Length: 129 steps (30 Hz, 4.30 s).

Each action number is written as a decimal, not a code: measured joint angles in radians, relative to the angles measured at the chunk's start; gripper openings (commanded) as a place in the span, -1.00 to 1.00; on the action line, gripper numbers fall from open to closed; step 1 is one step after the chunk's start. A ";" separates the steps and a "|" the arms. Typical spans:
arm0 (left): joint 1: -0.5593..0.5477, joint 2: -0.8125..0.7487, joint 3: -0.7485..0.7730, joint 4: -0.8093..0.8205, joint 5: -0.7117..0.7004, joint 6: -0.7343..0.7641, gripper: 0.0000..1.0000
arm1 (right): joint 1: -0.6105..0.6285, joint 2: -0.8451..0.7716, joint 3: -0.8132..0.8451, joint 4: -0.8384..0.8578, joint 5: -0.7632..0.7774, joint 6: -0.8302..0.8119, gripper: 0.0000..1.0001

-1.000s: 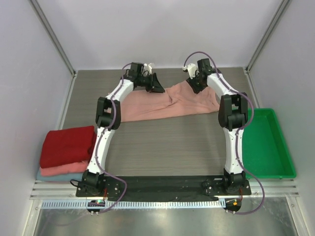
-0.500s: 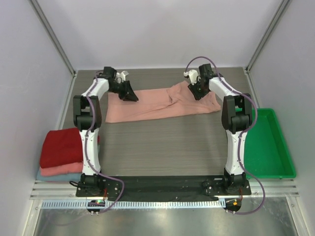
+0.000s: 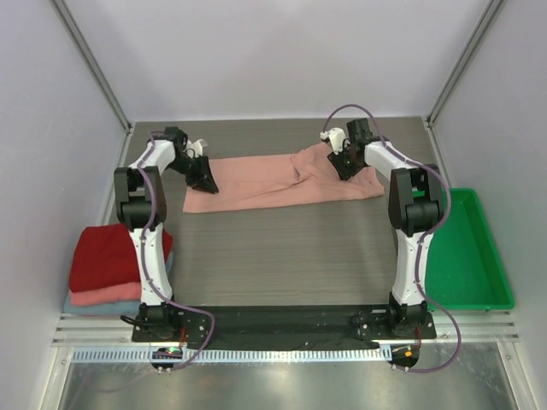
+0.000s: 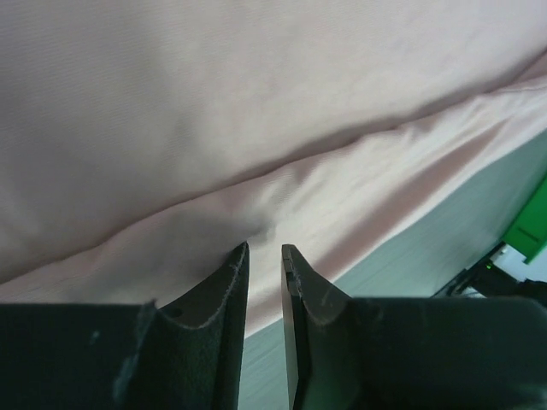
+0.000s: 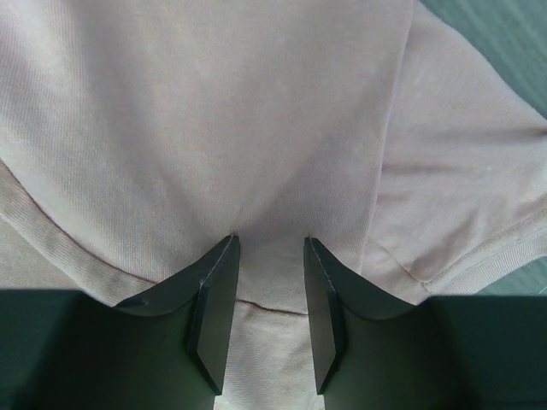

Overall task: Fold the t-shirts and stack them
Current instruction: Fold the tshirt

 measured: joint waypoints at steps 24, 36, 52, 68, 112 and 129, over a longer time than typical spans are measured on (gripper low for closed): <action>0.061 -0.089 0.055 -0.024 -0.072 0.099 -0.54 | 0.019 -0.240 -0.088 -0.090 0.080 0.039 -0.13; 0.013 -0.196 -0.138 -0.126 -0.051 0.278 -0.74 | -0.006 0.099 0.297 -0.046 -0.020 0.084 -0.09; 0.026 -0.138 -0.109 -0.137 -0.192 0.333 -0.76 | -0.007 0.226 0.415 -0.071 -0.111 0.122 -0.10; 0.028 -0.107 -0.076 -0.137 -0.258 0.358 -0.78 | -0.016 0.262 0.416 -0.077 -0.148 0.126 -0.92; 0.036 -0.211 -0.094 -0.172 -0.256 0.467 -0.70 | -0.107 -0.353 -0.298 -0.299 -0.154 -0.058 -0.07; 0.053 -0.125 -0.076 -0.139 -0.259 0.452 -0.70 | -0.125 -0.387 -0.391 -0.318 -0.192 -0.121 -0.39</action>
